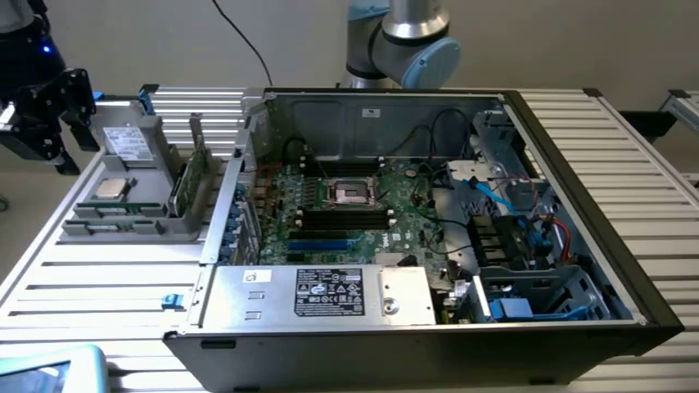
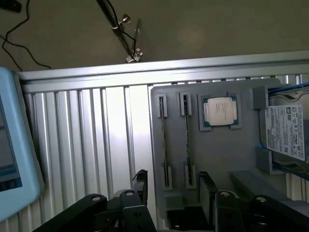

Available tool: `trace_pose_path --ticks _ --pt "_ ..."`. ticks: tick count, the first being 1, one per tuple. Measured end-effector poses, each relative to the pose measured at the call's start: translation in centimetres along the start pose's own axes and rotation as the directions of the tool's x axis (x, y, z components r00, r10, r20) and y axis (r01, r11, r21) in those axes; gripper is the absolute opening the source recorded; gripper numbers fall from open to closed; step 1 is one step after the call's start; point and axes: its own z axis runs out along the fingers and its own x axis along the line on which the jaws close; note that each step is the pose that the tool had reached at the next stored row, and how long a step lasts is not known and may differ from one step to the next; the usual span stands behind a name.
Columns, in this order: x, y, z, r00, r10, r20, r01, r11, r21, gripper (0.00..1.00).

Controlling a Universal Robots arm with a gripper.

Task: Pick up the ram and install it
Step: 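Pick up the ram and move it above insertion slot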

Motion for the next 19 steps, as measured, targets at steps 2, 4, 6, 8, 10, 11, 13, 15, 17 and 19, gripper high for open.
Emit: trace_pose_path --ticks 2,4,6,8,10,11,13,15,17,19 --pt "-0.1 -0.02 0.36 1.0000 0.000 -0.0001 0.000 1.0000 0.0005 0.54" --pt "-0.1 -0.04 0.71 1.0000 0.000 -0.0001 0.000 1.0000 0.0013 0.54" --pt "-0.1 -0.05 1.09 1.0000 0.000 0.0000 0.000 1.0000 0.0028 0.54" --pt "-0.1 -0.05 1.44 1.0000 0.000 0.0001 0.000 1.0000 0.0040 0.54" --pt "-0.1 -0.04 1.81 1.0000 0.000 0.0003 0.000 1.0000 0.0058 0.54" --pt "-0.1 -0.03 2.00 1.0000 0.000 0.0003 0.000 1.0000 0.0066 0.54" --pt "-0.1 0.00 2.31 1.0000 0.000 0.0005 0.000 1.0000 0.0097 0.54" --pt "-0.1 0.06 2.59 1.0000 0.000 0.0006 0.000 0.9999 0.0141 0.54" --pt "-0.1 0.15 2.83 1.0000 0.000 0.0001 0.000 0.9998 0.0185 0.54" --pt "-0.1 0.29 3.07 1.0000 0.000 -0.0007 0.000 0.9997 0.0238 0.54"
